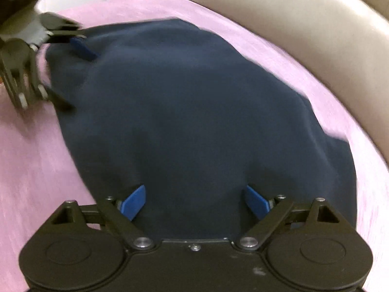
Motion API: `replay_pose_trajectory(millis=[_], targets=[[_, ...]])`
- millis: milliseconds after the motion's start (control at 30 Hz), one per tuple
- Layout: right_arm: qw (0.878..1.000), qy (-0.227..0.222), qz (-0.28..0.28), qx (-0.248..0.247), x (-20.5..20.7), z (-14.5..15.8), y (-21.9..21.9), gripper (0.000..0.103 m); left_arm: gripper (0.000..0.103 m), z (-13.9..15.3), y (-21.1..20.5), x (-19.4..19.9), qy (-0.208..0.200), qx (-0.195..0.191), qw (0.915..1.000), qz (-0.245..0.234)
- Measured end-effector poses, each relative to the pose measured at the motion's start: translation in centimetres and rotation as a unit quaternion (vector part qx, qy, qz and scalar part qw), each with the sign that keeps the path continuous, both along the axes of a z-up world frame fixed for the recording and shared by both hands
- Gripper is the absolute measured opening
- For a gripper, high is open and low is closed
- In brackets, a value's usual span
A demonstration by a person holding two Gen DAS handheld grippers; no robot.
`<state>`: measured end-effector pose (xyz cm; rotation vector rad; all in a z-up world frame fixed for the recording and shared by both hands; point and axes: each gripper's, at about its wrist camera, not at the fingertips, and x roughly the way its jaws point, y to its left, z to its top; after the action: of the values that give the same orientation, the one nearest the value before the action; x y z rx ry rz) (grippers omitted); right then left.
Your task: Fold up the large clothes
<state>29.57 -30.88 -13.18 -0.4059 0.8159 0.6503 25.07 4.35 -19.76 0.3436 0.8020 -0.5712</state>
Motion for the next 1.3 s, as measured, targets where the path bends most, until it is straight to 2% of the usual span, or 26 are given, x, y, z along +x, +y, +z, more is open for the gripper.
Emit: replay_pose_trajectory(millis=[67,167,233,367,433,500,567,600,667,733,867,967,1067,1133,1233,1300], targets=[[1.0,-0.002,-0.01,-0.001,-0.5,-0.2,-2.2,0.103,0.103,0.0,2.6,-0.4,0.014,-0.018,0.9993,0.03],[1.0,-0.014,-0.005,-0.025,-1.7,0.2,-3.6,0.103,0.103,0.3,4.7,-1.3,0.008,-0.013,0.9989,0.044],[0.999,-0.004,-0.024,-0.043,-0.9,0.6,-3.8,0.103,0.103,0.7,5.6,-1.9,0.011,-0.008,0.9985,0.052],[0.993,0.024,-0.079,-0.088,-0.8,2.9,-2.1,0.102,0.103,1.0,8.2,-0.1,0.036,-0.041,0.9949,0.085],[0.993,0.001,-0.116,-0.036,0.2,5.4,-1.2,0.102,0.103,2.0,11.0,1.0,0.058,-0.055,0.9893,0.122],[0.989,-0.01,-0.137,0.047,1.1,7.3,-0.6,0.102,0.103,2.7,12.9,3.0,0.078,-0.117,0.9784,0.152],[0.977,-0.007,-0.177,0.115,2.9,8.2,0.7,0.102,0.103,3.3,14.7,5.2,0.089,-0.184,0.9627,0.178],[0.973,-0.003,-0.193,0.125,3.9,8.2,1.6,0.102,0.103,3.4,15.4,6.4,0.097,-0.207,0.9555,0.186],[0.966,-0.004,-0.231,0.119,6.0,7.9,3.3,0.102,0.103,3.2,16.0,8.9,0.104,-0.227,0.948,0.197],[0.954,-0.01,-0.274,0.124,7.8,7.3,4.2,0.102,0.102,2.9,15.8,11.3,0.108,-0.231,0.9476,0.192],[0.931,0.013,-0.33,0.156,11.4,6.1,4.2,0.102,0.096,2.1,14.6,15.7,0.135,-0.241,0.9452,0.174],[0.917,0.018,-0.359,0.171,12.8,5.7,4.3,0.102,0.101,1.6,13.0,18.1,0.147,-0.254,0.9432,0.156],[0.919,0.034,-0.336,0.202,14.4,5.0,4.8,0.102,0.103,0.5,12.1,19.2,0.156,-0.257,0.9422,0.149],[0.924,0.034,-0.319,0.208,15.0,4.5,5.5,0.102,0.103,-0.6,12.5,18.1,0.14,-0.269,0.9422,0.143],[0.927,0.012,-0.342,0.152,15.8,4.2,6.7,0.102,0.101,-1.3,13.7,16.5,0.152,-0.307,0.9307,0.129],[0.931,0.026,-0.343,0.121,16.0,3.6,7.3,0.102,0.097,-1.6,13.9,16.2,0.168,-0.315,0.9264,0.122]])
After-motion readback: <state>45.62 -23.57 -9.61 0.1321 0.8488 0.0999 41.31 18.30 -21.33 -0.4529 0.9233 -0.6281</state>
